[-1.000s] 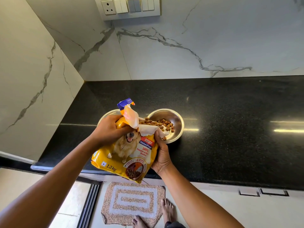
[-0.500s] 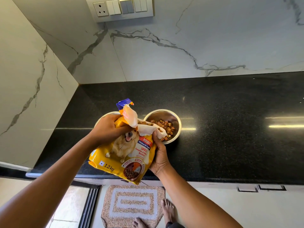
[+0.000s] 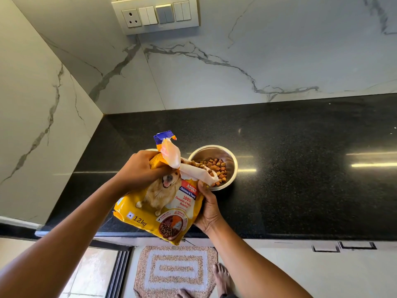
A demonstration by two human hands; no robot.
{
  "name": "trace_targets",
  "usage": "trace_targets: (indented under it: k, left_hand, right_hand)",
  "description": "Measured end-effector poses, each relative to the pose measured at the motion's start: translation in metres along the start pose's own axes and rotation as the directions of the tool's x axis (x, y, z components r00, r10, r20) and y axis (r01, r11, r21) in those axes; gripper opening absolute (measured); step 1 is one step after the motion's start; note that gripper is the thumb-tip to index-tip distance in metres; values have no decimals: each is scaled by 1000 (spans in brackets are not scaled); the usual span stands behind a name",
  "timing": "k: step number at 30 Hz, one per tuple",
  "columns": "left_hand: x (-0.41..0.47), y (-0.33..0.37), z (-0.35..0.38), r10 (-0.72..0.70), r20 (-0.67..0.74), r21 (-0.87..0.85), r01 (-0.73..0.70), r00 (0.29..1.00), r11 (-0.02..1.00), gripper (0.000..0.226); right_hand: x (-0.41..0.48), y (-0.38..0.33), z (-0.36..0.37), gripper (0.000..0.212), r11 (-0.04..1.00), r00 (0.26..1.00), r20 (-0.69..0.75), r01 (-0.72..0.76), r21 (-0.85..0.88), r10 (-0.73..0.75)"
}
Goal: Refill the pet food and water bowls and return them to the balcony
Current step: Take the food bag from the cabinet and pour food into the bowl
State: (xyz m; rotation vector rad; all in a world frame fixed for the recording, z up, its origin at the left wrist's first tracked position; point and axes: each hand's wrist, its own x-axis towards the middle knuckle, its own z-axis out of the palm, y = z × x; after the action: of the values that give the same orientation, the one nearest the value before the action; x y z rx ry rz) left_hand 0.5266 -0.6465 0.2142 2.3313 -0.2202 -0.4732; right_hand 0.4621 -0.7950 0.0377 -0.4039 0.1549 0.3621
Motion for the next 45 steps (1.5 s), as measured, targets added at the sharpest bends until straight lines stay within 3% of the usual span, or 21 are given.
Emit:
trace_targets:
  k: [10, 21, 27, 39, 45]
  left_hand:
    - [8, 1, -5, -16, 7, 51, 16, 1000, 999, 30]
    - [13, -2, -2, -12, 24, 59, 10, 1000, 998, 31]
    - [15, -2, -4, -7, 48, 50, 4, 999, 999, 24]
    - [12, -3, -3, -7, 50, 25, 6, 999, 1000, 23]
    - [14, -1, -3, -14, 40, 44, 13, 999, 999, 23]
  right_hand:
    - [9, 8, 2, 68, 999, 1000, 9, -12, 33, 12]
    - [14, 17, -9, 91, 998, 999, -23, -37, 43, 38]
    - [13, 17, -8, 81, 1000, 998, -52, -23, 18, 24]
    - [7, 14, 0, 82, 1000, 1000, -12, 1, 24, 0]
    - [15, 21, -12, 73, 1000, 996, -90, -19, -7, 18]
